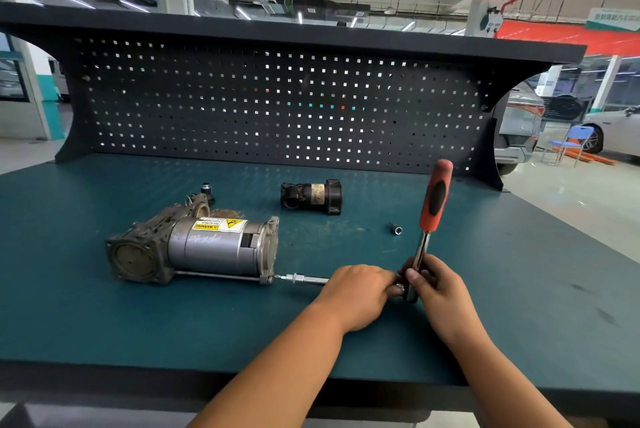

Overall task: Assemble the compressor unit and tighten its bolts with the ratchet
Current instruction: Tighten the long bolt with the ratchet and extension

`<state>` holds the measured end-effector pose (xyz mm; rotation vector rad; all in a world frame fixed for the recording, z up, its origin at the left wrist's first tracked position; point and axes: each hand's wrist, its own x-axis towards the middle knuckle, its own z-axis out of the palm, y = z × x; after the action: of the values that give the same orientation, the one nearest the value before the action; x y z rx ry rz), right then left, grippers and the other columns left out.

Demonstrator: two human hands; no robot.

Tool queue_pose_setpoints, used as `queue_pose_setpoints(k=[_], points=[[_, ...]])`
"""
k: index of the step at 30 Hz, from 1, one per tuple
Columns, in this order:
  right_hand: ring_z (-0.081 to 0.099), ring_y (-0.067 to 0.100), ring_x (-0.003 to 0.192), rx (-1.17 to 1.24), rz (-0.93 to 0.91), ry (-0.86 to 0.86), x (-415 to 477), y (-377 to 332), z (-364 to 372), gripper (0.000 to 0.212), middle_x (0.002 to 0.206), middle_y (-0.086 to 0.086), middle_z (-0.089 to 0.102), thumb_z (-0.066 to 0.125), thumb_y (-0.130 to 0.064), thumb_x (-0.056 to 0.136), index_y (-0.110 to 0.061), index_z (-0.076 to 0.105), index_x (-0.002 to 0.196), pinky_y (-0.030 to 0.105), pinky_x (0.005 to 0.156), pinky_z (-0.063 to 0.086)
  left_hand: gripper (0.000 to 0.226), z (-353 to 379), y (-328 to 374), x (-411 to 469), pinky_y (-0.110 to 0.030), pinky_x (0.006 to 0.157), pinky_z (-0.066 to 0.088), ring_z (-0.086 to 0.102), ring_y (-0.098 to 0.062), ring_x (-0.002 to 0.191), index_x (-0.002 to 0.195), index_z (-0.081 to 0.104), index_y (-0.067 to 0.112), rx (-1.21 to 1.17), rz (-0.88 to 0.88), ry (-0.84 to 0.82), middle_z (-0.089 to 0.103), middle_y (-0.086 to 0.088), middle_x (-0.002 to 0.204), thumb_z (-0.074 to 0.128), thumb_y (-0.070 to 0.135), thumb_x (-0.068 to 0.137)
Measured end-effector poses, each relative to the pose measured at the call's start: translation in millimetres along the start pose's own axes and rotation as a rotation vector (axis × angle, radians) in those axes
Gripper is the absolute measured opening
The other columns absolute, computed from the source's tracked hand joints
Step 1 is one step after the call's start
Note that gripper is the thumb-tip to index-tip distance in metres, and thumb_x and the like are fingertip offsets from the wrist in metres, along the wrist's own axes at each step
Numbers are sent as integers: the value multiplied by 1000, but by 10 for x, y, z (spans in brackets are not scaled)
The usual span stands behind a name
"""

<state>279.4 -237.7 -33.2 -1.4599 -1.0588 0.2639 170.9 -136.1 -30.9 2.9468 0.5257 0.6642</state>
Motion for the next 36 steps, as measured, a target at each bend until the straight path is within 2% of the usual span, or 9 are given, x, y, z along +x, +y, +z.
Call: queue_pose_setpoints(k=[5, 11, 21, 25, 28, 32, 36], points=[[55, 23, 70, -15, 3, -2, -2, -13, -3, 19, 82, 19, 64, 52, 3, 92, -12, 58, 82, 22, 66, 44, 29, -11, 10, -4, -37, 77, 39, 54, -32, 106, 110, 58, 16, 3, -21, -17, 63, -9, 112, 40, 35, 99], [55, 19, 69, -21, 2, -17, -6, -20, -13, 18, 75, 7, 62, 53, 4, 91, -11, 58, 82, 20, 64, 44, 28, -13, 37, -16, -37, 75, 39, 55, -33, 105, 108, 58, 16, -2, -32, -9, 63, -10, 111, 41, 35, 98], [56, 16, 66, 32, -17, -56, -23, -9, -55, 16, 78, 19, 64, 54, 7, 89, -6, 60, 83, 20, 65, 47, 27, -29, 21, -27, -37, 70, 37, 55, -34, 100, 103, 59, 16, -58, -24, 2, 64, -10, 106, 43, 37, 97], [57, 14, 65, 61, -18, -57, -23, -3, -66, 19, 73, 11, 65, 55, 7, 88, -10, 62, 82, 17, 63, 48, 27, -38, 23, -28, -36, 69, 36, 55, -33, 99, 104, 59, 16, -41, -8, 18, 64, -10, 105, 42, 36, 97], [58, 16, 66, 51, 0, -47, -10, 9, -70, 19, 74, 13, 65, 56, 6, 89, -11, 62, 82, 20, 66, 48, 27, -42, 29, -36, -35, 68, 35, 56, -33, 99, 104, 59, 17, -28, 0, 30, 65, -10, 104, 43, 37, 96], [64, 16, 72, 45, 101, -34, 13, 8, -50, 14, 77, 3, 69, 56, -4, 92, -14, 64, 85, 33, 72, 52, 34, -46, 50, -57, -33, 65, 32, 59, -31, 95, 100, 61, 19, 10, 14, 30, 67, -8, 98, 45, 47, 92], [60, 16, 69, -117, 126, -39, 53, -7, -29, 21, 75, 8, 69, 54, -20, 95, -8, 66, 83, 37, 72, 49, 37, -58, 48, -72, -34, 64, 32, 60, -32, 92, 93, 57, 20, 5, 23, 32, 67, -7, 93, 51, 56, 87]])
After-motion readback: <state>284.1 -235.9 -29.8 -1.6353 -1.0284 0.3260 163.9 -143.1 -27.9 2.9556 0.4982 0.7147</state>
